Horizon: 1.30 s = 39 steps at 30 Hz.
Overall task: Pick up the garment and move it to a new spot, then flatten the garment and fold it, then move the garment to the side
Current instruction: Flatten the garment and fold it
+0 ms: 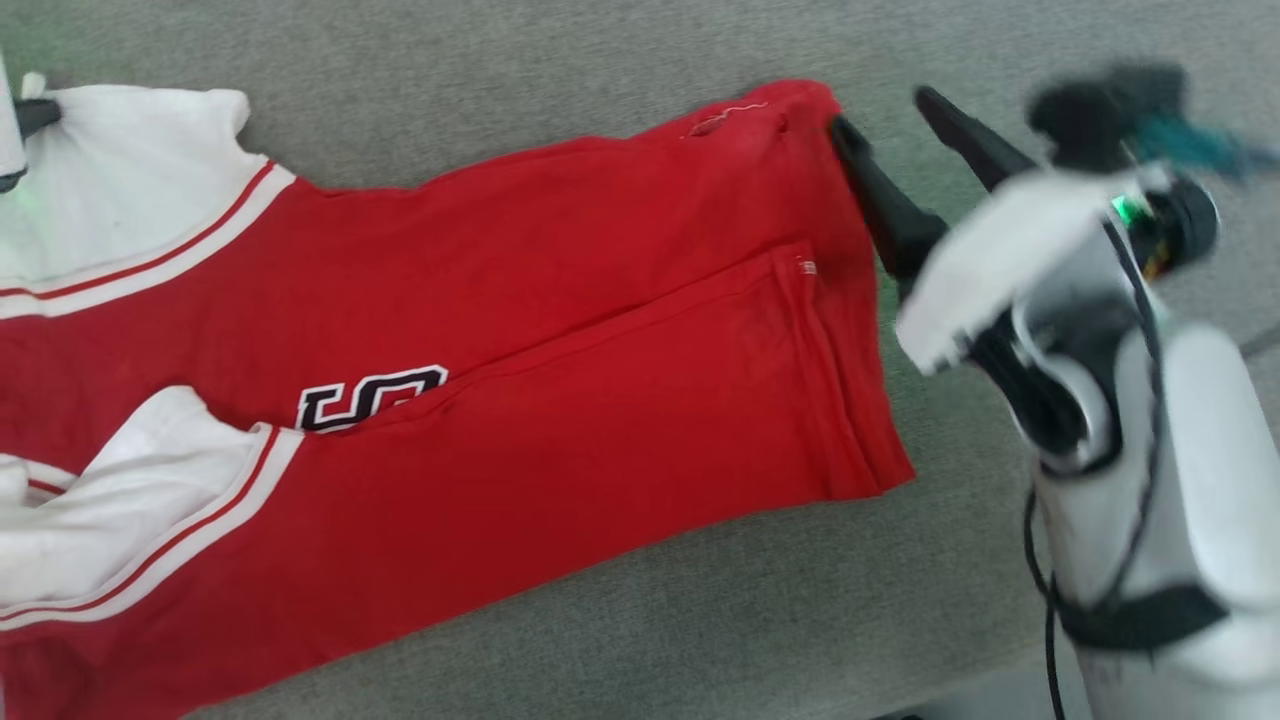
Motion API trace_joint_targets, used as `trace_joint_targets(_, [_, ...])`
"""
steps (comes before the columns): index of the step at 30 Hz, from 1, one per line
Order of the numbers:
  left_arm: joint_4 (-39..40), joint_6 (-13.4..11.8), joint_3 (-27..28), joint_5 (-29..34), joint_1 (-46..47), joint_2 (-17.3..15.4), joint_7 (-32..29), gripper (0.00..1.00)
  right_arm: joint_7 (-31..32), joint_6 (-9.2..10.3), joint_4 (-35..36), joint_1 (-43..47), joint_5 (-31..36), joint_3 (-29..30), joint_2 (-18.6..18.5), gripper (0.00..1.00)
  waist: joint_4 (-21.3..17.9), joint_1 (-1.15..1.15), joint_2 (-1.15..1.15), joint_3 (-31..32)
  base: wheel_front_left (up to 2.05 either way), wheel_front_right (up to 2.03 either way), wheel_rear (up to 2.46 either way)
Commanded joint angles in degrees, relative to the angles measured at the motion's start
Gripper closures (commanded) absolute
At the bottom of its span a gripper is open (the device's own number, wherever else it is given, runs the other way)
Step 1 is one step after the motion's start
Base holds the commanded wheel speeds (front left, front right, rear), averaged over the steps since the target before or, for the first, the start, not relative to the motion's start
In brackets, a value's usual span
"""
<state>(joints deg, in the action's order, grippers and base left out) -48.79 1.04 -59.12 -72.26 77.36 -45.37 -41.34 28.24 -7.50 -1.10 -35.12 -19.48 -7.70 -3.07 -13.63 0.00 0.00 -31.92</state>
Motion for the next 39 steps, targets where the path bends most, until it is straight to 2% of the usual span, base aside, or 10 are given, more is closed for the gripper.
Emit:
trace_joint_targets(1, [-1.2, 0.0, -1.8, 0.2, -3.1, 1.8, -0.6, 1.00, 0.9, 0.03, -0.9, -1.5, -0.5, -0.4, -0.1, 0.00, 0.3, 0.00, 0.00, -0.2, 0.00, 0.00, 0.00])
trace_joint_targets(10, [-4.4, 2.1, -1.9, 0.7, -1.1, 6.0, 1.2, 1.00, 17.9, 0.03, -18.5, -16.1, 0.4, -4.3, -2.4, 0.00, 2.5, 0.00, 0.00, -1.0, 0.00, 0.00, 0.00])
trace_joint_targets(16, [-6.3, 3.2, -1.7, 0.4, -0.5, 7.6, 1.9, 1.00, 28.4, 0.02, -26.7, -18.7, -2.4, -7.7, -2.0, 0.00, 3.6, 0.00, 0.00, -1.1, 0.00, 0.00, 0.00])
trace_joint_targets(17, [-6.6, 3.5, -1.7, 0.4, -0.5, 7.8, 2.0, 1.00, 29.5, 0.01, -27.4, -18.8, -3.0, -8.1, -2.2, 0.35, 3.7, 0.00, 0.00, -1.1, 0.00, 0.00, 0.00])
trace_joint_targets(18, [-6.9, 3.6, -1.7, 0.4, -0.4, 8.0, 2.3, 1.00, 30.4, 0.01, -27.7, -19.1, -3.4, -9.0, -2.5, 0.99, 3.8, 0.00, 0.00, -1.0, 0.00, 0.00, 0.00])
trace_joint_targets(28, [-7.3, 5.1, -0.3, -0.1, 2.0, 8.1, 5.0, 1.00, 25.9, 0.03, -24.9, -19.0, -4.6, -9.4, -6.8, 1.00, 6.6, 0.00, 0.00, 1.9, 0.00, 0.00, 0.00])
trace_joint_targets(39, [-0.7, 5.9, -0.6, -0.7, 0.7, 7.0, 4.9, 1.00, 19.9, 0.03, -16.7, -12.7, -6.3, -9.4, -13.0, 1.00, 10.5, 0.00, 0.00, 7.4, 0.00, 0.00, 0.00])
